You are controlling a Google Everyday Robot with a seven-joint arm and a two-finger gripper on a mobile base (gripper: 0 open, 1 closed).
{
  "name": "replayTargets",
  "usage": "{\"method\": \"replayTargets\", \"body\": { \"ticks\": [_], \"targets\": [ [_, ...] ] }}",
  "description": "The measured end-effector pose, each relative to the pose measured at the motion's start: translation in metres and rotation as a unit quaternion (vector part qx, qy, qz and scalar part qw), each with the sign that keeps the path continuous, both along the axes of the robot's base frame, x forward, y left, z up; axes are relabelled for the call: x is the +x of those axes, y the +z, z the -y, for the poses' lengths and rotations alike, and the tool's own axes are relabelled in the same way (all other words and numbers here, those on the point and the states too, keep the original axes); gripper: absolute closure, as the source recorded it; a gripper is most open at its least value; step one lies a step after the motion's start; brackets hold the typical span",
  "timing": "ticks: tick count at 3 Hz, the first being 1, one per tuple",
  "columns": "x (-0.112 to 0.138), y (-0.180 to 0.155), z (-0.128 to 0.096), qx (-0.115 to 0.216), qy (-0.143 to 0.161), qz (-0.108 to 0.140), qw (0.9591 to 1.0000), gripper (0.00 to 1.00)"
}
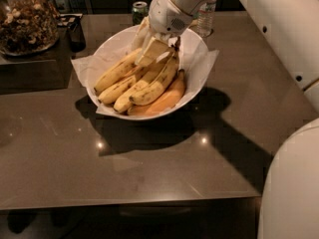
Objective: Pick banana from white bowl
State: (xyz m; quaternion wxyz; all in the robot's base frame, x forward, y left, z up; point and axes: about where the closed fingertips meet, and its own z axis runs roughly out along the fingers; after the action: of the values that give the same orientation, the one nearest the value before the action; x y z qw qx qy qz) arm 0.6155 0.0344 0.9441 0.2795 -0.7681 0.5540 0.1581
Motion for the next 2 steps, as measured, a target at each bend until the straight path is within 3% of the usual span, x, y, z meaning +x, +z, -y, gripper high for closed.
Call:
{"method": "replayTargets", "body": {
  "ticks": [1, 2],
  "targets": [
    [-0.019, 0.045, 0.006, 0.043, 0.008, 0.046, 0.998, 1.0],
    [-0.052, 0.086, 0.017, 0.093, 0.019, 0.086, 0.9917, 1.0]
  ]
}}
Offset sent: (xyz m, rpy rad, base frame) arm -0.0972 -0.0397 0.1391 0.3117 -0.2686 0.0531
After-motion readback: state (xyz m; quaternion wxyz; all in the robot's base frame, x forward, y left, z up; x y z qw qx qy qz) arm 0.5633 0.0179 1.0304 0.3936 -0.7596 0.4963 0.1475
